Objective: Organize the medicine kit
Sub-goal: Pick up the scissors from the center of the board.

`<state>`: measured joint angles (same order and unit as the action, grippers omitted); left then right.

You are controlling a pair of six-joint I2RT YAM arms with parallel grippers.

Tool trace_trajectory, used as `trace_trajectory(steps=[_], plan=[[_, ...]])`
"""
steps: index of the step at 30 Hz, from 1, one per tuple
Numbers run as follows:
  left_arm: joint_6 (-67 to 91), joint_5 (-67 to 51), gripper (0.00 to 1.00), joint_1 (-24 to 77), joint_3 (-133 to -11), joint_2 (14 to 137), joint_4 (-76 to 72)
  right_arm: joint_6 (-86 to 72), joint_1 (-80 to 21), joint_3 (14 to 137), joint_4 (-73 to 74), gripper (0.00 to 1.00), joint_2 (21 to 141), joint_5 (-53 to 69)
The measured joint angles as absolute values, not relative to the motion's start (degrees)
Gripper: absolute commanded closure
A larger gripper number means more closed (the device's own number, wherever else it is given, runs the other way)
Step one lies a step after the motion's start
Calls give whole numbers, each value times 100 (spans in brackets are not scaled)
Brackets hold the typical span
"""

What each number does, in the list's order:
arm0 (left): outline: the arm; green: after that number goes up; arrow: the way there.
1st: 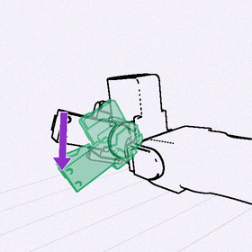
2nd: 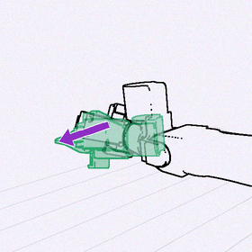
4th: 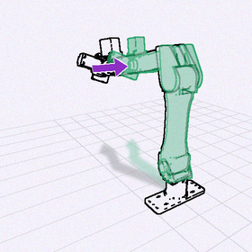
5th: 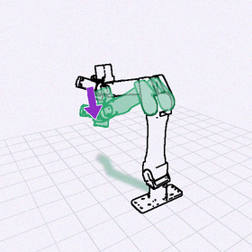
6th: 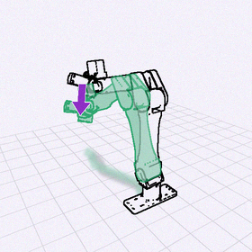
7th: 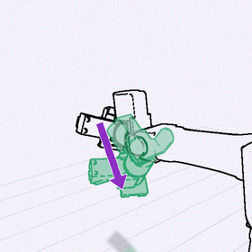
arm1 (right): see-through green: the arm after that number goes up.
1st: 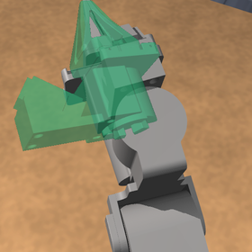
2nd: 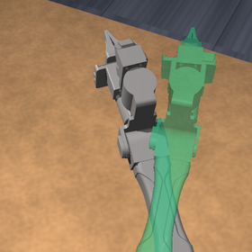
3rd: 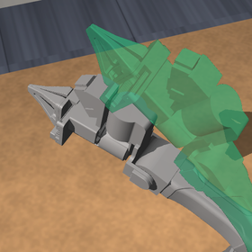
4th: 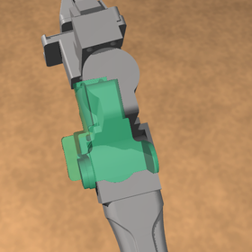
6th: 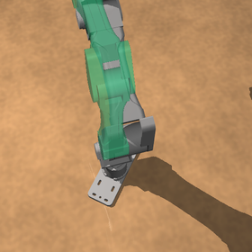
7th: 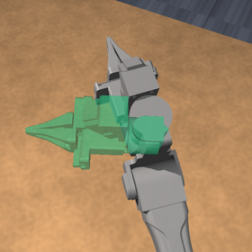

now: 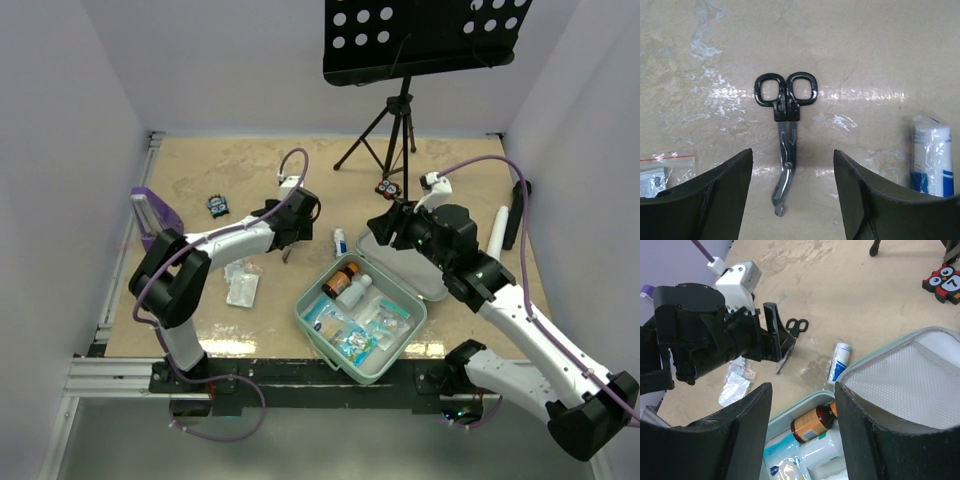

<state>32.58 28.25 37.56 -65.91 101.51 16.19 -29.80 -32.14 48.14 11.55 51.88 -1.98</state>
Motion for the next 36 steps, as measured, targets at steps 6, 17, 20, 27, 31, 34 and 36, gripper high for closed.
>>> trace_trajectory(steps=[6,17,20,27,31,34,36], plan=[[3170,2589,33,3911,-6593,10250,1599,-2987,-3214,4814,1157,43,5168,-200],[3194,2587,40,3854,-6639,10624,1896,-2998,-3214,4814,1157,42,5168,-200],[3199,2578,41,3835,-6639,10687,1909,-2998,-3214,4805,1157,43,5168,-200],[3238,2543,52,3822,-6685,10783,1914,-2998,-3214,4786,1160,43,5146,-202],[3245,2432,53,3800,-6716,10816,1892,-2998,-3214,4746,1160,43,5089,-204],[3262,2333,53,3758,-6716,10816,1879,-2998,-3214,4733,1164,42,5059,-207],[3306,2265,51,3717,-6716,10816,1861,-2998,-3214,4733,1162,42,5046,-209]])
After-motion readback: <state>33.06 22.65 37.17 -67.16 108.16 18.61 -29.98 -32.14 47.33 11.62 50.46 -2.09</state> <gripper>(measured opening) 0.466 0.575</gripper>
